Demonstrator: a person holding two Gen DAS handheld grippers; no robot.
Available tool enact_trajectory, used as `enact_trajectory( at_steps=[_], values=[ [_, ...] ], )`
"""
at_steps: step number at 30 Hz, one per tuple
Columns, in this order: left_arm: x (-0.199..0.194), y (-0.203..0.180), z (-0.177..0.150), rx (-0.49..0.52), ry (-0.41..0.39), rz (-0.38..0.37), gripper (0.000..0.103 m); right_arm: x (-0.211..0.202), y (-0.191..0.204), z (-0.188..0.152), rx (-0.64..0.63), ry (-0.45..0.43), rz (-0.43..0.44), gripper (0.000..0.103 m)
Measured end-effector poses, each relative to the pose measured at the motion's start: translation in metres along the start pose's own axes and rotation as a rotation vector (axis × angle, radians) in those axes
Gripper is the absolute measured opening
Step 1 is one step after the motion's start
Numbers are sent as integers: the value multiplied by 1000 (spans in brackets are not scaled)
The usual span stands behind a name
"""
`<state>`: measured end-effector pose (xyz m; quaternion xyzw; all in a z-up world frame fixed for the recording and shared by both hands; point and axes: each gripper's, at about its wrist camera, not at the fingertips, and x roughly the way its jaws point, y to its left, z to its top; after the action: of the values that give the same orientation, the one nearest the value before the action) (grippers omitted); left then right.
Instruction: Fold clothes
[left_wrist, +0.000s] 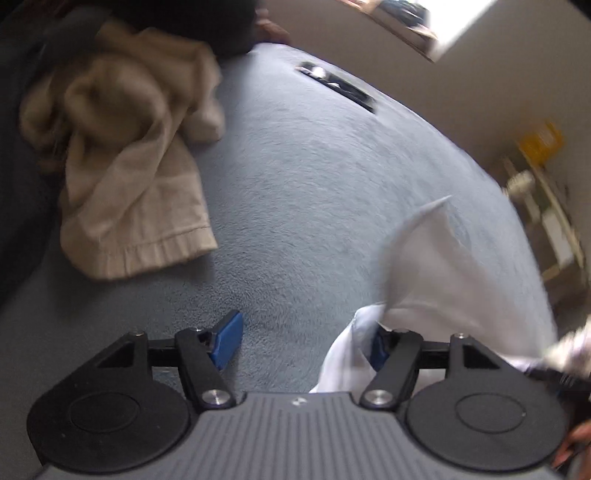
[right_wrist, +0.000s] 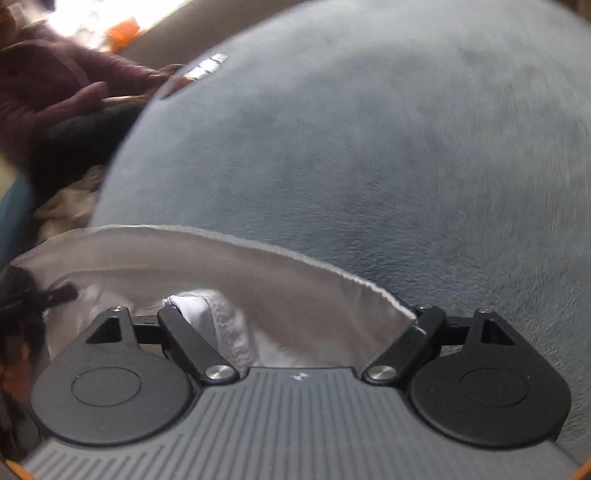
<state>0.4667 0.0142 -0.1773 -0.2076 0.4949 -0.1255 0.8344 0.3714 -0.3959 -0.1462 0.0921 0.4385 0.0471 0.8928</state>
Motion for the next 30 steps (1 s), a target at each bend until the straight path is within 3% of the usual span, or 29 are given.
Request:
enact_trajectory(
  at_steps=[5,10,12,17,21,23,25,27,29,30],
  values=[
    [-1,3,10,-73,-11,-28,71,6,11,11,-106,53,-29,88],
    [-14,7,11,-62,-22,-53,71,12,21,21,-209,104,-55,95],
    [-20,9,11,-45,-20,-42,71,2,13,23,-170,69,-22,97],
    [-42,7,5,29,-29,-19,71,-20,-32,25,150,-5,77,97],
    [-41,-10,-8,175,7,52,71,-11,-75,13,476,49,102,93],
    [-35,-18,-20,244,24,77,71,3,-87,6,578,104,107,75],
    [-29,-22,-33,284,27,105,70,19,-86,0,599,148,99,67],
    [-22,-25,-45,311,26,134,67,25,-76,-3,560,130,57,58],
    [-22,-26,-53,323,9,155,64,27,-70,-3,542,105,28,1],
    [-23,-26,-55,331,0,160,64,25,-69,-2,541,91,18,0]
  ],
)
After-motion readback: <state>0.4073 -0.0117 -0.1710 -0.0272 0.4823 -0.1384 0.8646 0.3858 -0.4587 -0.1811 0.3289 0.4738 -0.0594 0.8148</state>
